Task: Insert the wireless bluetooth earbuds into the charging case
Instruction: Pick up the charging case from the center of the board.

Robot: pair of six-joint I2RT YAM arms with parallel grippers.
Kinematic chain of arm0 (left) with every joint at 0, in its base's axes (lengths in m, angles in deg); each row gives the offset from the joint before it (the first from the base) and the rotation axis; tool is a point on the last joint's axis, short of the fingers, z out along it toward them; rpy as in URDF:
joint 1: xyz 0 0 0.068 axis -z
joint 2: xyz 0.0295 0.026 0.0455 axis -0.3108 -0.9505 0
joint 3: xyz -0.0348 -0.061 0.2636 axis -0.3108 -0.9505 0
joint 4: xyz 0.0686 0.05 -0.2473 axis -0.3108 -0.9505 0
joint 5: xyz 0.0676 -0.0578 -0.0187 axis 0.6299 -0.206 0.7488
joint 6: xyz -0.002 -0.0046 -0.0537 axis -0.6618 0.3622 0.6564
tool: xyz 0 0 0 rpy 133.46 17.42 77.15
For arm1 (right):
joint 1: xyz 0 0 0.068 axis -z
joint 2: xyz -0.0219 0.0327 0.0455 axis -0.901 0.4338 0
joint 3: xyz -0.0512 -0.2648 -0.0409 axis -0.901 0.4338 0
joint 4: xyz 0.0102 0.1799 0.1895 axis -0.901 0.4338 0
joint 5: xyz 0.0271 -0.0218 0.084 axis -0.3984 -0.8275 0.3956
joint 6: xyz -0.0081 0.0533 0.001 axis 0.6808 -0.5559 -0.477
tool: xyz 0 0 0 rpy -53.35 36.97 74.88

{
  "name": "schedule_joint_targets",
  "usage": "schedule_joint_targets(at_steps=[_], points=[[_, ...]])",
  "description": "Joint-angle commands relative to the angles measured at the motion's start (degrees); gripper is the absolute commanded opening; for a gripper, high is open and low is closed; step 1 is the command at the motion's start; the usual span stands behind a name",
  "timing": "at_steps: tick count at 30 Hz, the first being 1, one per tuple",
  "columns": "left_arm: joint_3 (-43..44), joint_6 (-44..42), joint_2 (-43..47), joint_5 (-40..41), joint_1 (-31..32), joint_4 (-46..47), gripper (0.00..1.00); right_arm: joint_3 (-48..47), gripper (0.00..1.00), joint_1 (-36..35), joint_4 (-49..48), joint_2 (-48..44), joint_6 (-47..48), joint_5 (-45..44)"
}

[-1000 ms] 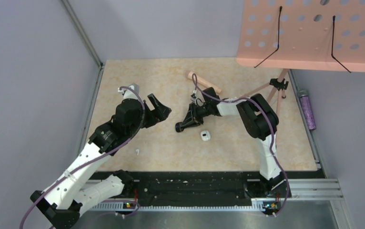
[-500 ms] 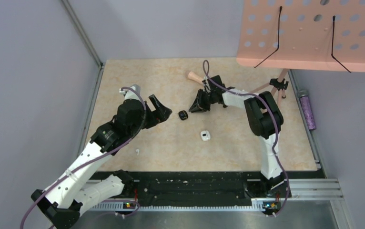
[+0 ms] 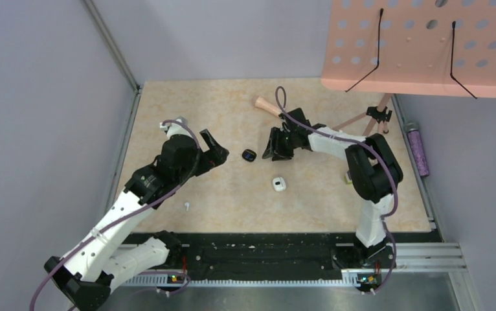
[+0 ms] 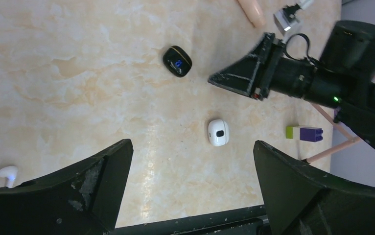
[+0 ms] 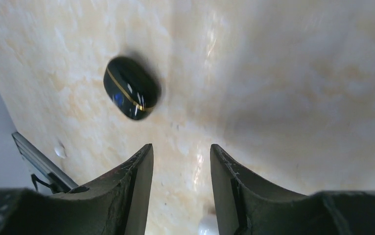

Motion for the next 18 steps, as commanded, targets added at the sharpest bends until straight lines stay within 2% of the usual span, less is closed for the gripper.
schedule_joint_targets(at_steps=[1, 4, 7, 8, 10, 13, 18], points=[[-1.2, 3.4, -1.5, 1.6, -1.5, -2.8, 0.99, 5.5, 0.46, -3.6, 0.5, -9.5, 3.5, -5.7], [-1.8, 4.2, -1.7, 0.7, -1.8, -2.1, 0.99, 9.6, 0.48, -5.3, 1.0, -13.4, 4.5, -10.1], [-2.0, 4.5, -1.8, 0.7, -1.8, -1.3, 0.99, 13.7, 0.60, -6.7, 1.4, -17.5, 5.0, -15.0], [-2.1, 4.5, -1.7, 0.6, -1.9, -1.1, 0.99, 15.1, 0.67, -7.1, 1.6, -18.9, 5.1, -16.4], [-2.1, 4.1, -1.6, 0.7, -1.9, -0.6, 0.99, 17.4, 0.73, -7.9, 2.2, -21.5, 5.1, -19.2], [-2.0, 3.6, -1.7, 0.4, -1.9, -0.1, 0.99, 20.1, 0.75, -9.6, 3.3, -24.3, 5.1, -24.5], [-1.5, 6.0, -2.7, 1.2, -1.8, -1.0, 0.99, 21.5, 0.74, -12.1, 3.6, -23.9, 5.0, -24.9]])
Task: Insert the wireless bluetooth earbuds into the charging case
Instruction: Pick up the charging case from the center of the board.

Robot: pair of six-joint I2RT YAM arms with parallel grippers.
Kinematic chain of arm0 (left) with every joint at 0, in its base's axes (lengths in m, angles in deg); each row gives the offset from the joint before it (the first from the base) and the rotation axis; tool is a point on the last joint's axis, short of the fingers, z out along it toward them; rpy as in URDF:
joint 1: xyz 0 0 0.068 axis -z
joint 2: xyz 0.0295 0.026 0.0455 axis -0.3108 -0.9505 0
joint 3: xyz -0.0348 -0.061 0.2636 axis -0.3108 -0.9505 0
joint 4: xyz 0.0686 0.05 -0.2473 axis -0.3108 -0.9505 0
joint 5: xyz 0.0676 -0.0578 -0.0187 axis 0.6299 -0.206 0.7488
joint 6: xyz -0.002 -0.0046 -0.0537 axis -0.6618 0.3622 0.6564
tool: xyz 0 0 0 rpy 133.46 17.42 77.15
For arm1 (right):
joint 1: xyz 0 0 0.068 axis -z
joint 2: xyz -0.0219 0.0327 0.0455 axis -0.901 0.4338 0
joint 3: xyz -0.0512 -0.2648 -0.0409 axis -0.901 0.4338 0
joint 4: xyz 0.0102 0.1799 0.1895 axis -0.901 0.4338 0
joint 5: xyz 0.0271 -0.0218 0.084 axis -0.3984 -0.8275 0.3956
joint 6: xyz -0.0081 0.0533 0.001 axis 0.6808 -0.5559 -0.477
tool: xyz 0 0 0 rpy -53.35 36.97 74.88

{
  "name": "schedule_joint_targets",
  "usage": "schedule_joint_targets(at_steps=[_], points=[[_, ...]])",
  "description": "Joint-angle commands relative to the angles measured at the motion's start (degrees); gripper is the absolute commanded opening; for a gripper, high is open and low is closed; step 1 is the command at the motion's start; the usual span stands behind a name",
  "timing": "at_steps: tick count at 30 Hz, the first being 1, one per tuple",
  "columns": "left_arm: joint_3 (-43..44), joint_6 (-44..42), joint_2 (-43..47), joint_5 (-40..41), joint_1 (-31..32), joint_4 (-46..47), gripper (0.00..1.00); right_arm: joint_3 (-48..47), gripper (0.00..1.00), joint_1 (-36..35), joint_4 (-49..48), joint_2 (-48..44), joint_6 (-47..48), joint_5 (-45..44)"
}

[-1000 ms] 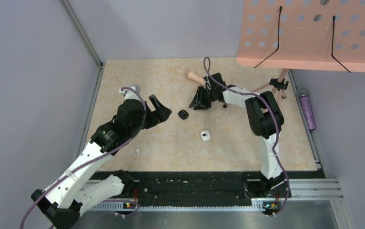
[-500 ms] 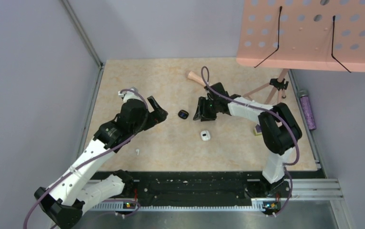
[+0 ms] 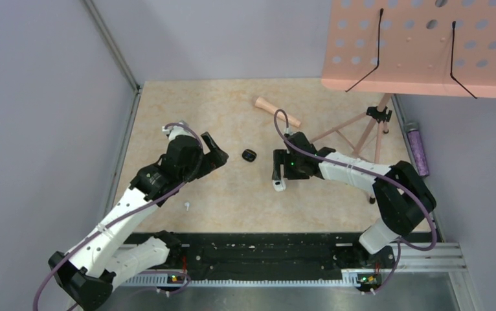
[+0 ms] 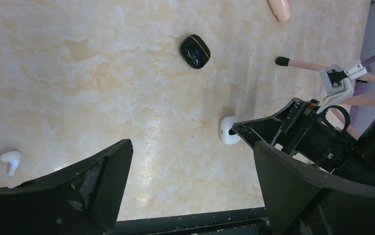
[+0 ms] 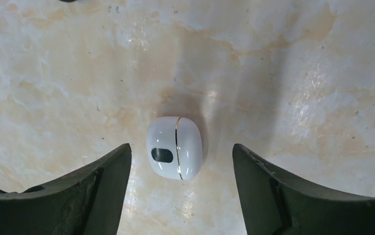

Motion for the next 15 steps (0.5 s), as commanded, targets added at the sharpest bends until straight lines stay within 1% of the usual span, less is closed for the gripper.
schedule_joint_targets(at_steps=[1, 5, 9, 11, 15], points=[[0.8, 3.5, -1.0, 1.1, -0.2, 0.7, 0.99, 0.2, 0.72, -3.2, 0.4, -0.5, 0.5, -4.5], [2.0, 3.5, -2.6, 0.3, -0.3, -0.9, 0.99, 0.0, 0.65, -6.2, -0.1, 2.0, -0.3, -5.2], [1.7, 3.6, -2.8, -0.5, -0.3, -0.6, 0.99, -0.8, 0.54, -6.9, -1.3, 4.0, -0.4, -4.6], [1.6, 3.6, -3.0, -0.6, -0.3, -0.6, 0.99, -1.6, 0.53, -7.0, -0.9, 5.1, -0.2, -4.6], [1.4, 3.4, -3.3, -0.7, -0.3, -0.6, 0.99, -2.9, 0.54, -7.5, 0.8, 6.6, 0.5, -6.4]])
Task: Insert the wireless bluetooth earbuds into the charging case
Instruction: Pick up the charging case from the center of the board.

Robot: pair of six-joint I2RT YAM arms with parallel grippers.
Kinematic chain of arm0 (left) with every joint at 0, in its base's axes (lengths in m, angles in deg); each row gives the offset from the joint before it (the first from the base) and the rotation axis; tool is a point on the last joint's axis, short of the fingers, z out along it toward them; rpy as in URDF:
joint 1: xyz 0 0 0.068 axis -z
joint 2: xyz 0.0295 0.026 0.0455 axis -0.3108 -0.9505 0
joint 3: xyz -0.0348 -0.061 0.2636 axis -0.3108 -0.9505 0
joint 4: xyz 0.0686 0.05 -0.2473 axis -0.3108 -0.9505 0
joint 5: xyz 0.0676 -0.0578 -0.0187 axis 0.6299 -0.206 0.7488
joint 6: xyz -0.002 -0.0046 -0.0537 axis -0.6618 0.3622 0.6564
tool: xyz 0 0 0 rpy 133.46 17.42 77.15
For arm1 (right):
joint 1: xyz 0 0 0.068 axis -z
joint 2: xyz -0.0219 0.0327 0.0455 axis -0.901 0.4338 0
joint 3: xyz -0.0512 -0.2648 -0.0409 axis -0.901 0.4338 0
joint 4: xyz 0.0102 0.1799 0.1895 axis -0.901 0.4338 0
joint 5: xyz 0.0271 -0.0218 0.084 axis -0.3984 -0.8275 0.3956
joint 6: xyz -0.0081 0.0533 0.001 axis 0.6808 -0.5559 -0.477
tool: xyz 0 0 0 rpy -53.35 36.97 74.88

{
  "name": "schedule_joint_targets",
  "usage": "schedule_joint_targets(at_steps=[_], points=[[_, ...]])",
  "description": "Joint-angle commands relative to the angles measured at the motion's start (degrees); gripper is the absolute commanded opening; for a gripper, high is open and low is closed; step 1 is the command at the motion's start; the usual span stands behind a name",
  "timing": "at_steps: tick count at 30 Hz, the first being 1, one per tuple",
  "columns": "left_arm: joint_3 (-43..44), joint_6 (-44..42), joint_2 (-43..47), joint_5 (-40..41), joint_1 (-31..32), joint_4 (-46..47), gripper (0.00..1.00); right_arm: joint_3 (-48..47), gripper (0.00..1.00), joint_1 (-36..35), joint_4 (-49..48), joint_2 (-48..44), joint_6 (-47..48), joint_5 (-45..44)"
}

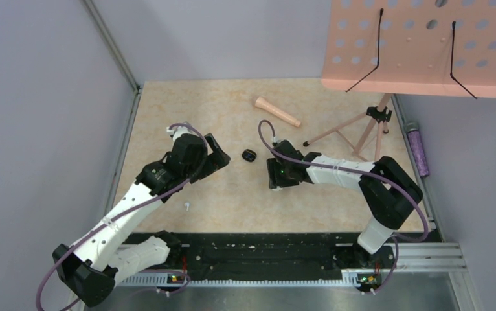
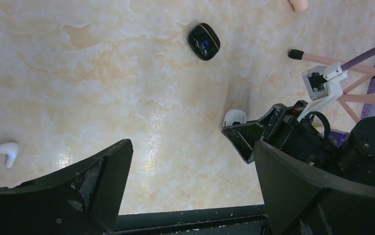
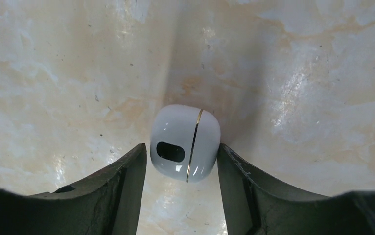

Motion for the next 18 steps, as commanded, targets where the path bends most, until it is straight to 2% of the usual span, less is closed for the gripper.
schedule_joint_targets(at_steps=[1, 6, 12, 15, 18], points=[[1.3, 1.8, -0.3, 0.3, -0.3, 0.3, 0.99, -2.3, 0.54, -0.9, 0.7, 2.1, 0.8, -2.8], [1.1, 1.1, -1.2, -0.8, -0.3, 0.8, 0.99, -3.3, 0.55, -0.9, 0.9, 3.4, 1.0, -2.9], [-0.7, 0.5, -1.9, -4.6, -0.3, 3.4, 0.99, -5.2, 0.33, -0.9, 1.9, 3.2, 1.9, -1.7], [-2.9, 0.2, -2.3, -8.0, -1.3, 5.5, 0.99, -5.8, 0.29, -0.9, 2.4, 1.5, 2.4, -0.7], [-6.4, 0.3, -3.8, -15.5, -4.1, 10.7, 0.99, -4.7, 0.28, -0.9, -0.1, -1.4, 3.4, 2.4]])
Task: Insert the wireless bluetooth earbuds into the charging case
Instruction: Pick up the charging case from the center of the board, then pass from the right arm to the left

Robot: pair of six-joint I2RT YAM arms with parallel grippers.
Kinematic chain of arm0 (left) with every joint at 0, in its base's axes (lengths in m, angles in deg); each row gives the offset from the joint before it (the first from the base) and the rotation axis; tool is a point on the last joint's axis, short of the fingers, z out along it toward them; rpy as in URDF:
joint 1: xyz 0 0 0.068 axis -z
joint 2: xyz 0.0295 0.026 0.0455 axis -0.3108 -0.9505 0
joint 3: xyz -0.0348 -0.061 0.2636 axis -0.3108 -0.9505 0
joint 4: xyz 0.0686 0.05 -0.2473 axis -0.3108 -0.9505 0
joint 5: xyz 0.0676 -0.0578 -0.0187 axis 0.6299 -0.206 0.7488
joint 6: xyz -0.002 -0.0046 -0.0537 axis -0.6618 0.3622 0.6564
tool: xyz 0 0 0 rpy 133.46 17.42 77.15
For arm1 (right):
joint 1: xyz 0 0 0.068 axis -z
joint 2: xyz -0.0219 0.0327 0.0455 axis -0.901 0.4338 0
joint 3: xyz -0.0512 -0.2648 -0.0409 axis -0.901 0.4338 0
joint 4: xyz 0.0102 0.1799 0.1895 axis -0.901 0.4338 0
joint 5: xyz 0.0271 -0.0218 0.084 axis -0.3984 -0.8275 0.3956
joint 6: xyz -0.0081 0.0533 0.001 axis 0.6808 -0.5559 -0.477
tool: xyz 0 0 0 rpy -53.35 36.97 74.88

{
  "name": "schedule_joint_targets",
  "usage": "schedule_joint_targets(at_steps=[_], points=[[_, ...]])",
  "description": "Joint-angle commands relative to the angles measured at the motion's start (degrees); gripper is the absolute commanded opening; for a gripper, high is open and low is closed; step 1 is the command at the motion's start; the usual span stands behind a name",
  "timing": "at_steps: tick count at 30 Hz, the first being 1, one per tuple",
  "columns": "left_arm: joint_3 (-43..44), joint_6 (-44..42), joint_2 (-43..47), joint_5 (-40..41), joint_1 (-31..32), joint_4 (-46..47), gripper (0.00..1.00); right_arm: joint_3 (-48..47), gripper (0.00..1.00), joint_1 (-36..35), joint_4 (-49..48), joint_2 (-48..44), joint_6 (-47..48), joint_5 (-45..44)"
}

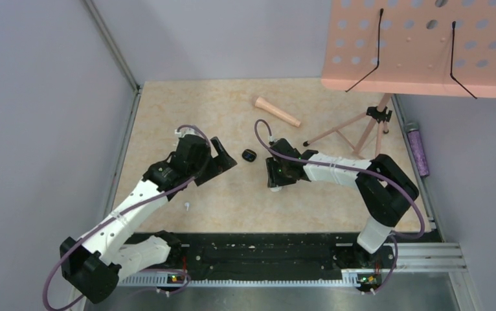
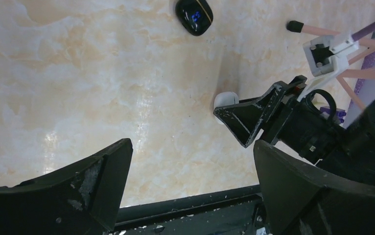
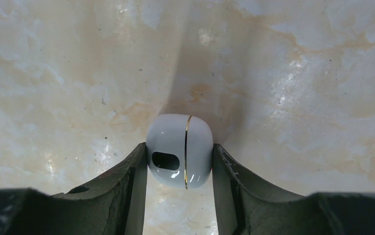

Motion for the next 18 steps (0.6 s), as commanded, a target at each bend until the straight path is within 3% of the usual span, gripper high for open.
schedule_joint_targets(at_steps=[1, 6, 14, 18], points=[[-4.9, 1.0, -2.4, -11.5, -3.9, 10.0, 0.99, -0.7, 0.28, -0.5, -3.2, -4.9, 2.5, 4.5], [-9.0, 1.1, -5.6, -24.2, -5.4, 21.3, 0.91, 3.0, 0.29, -0.8, -8.8, -9.8, 4.7, 9.0], [-15.1, 6.4, -9.6, -35.6, -5.7, 35.1, 0.83, 6.4, 0.27, -1.1, -15.5, -14.3, 6.4, 15.1], [-16.3, 8.0, -12.5, -37.2, -5.6, 39.2, 0.78, 7.5, 0.26, -1.4, -18.3, -15.8, 6.4, 16.8]])
